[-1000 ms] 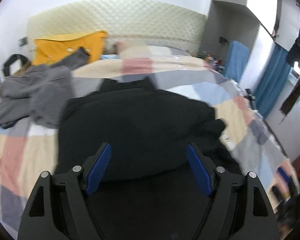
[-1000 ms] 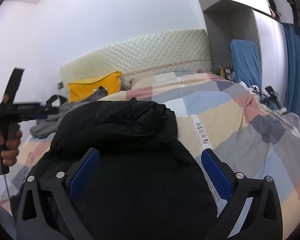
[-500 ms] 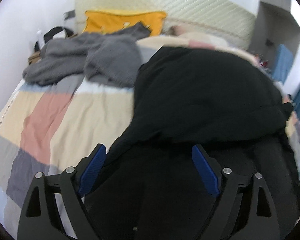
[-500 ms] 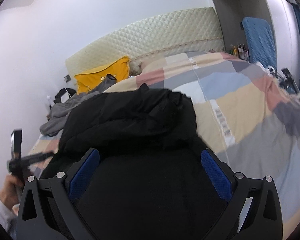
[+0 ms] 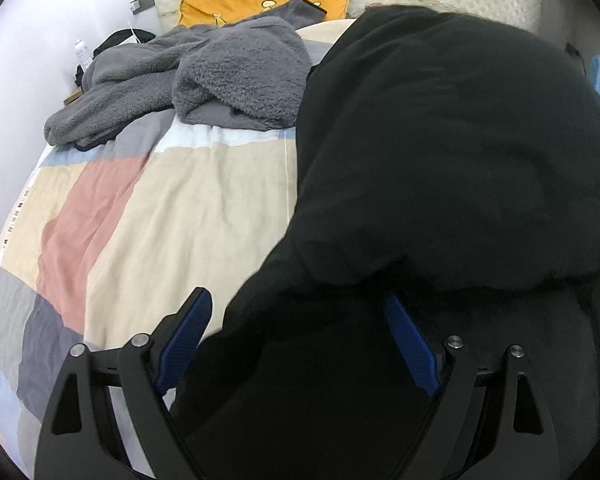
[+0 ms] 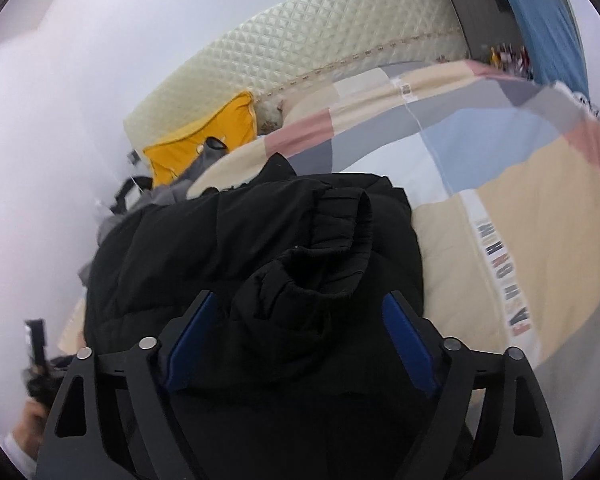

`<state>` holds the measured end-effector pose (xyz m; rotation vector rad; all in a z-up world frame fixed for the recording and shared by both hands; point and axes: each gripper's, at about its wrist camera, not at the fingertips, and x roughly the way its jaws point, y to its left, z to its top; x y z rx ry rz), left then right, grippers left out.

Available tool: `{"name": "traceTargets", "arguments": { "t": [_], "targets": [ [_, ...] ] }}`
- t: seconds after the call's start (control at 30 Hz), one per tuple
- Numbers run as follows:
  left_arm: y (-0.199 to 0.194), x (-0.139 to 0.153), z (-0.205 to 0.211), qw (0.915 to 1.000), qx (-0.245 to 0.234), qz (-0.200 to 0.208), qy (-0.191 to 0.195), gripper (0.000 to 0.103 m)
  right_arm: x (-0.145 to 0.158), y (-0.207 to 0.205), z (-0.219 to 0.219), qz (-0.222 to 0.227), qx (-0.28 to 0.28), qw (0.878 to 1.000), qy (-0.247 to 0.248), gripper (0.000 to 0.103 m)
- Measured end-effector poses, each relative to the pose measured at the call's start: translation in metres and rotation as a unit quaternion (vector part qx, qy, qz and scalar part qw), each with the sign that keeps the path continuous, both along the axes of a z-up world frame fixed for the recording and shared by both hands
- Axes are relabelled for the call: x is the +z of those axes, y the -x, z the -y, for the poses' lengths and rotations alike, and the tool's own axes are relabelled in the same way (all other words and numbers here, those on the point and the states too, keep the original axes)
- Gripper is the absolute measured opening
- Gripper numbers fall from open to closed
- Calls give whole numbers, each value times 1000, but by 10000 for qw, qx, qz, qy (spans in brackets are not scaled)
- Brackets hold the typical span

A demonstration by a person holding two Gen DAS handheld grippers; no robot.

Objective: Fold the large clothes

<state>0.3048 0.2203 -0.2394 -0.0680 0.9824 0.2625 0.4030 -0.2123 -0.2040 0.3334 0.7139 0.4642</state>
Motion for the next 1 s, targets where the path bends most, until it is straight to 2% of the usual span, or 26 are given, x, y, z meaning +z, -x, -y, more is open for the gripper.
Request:
{"name": "traceTargets", "arguments": {
  "t": [0.2, 0.27, 0.33, 0.37, 0.43, 0.53, 0.63, 0.73, 0.87, 1.0],
  "targets": [
    [-18, -14, -11, 9999, 113, -108, -10, 88, -7, -15, -7, 1, 194, 9997, -178, 72],
    [-19, -15, -11, 9999, 145, -85, -1, 88, -10, -19, -10, -34, 241, 9994, -247, 66],
    [-20, -15, -10, 9999, 147, -53, -65, 88, -13, -21, -12, -33, 311, 9991, -275, 49],
    [-19, -14, -8, 9998, 138, -30, -122, 88, -12, -22, -13, -13, 315, 9993, -218, 45],
    [-19, -12, -5, 9997, 126, 48, -205, 88, -8, -20, -16, 77, 356, 9993, -115, 30],
    [-15, -4, -8, 9993, 195, 271, -148, 88, 9, -11, -21, 343, 418, 9985, -21, 20],
    [-10, 6, -21, 9974, 449, 553, 86, 88, 30, 2, -20, 645, 587, 9946, -554, 17],
    [-4, 15, -37, 9932, 728, 862, 290, 89, 49, 13, -22, 907, 753, 9893, -855, 16],
    [2, 18, -56, 9872, 1051, 1017, 629, 89, 57, 20, -33, 1038, 833, 9884, -733, 16],
    [2, 15, -61, 9847, 1181, 975, 833, 89, 38, 14, -37, 812, 559, 9946, -324, 16]
  ]
}}
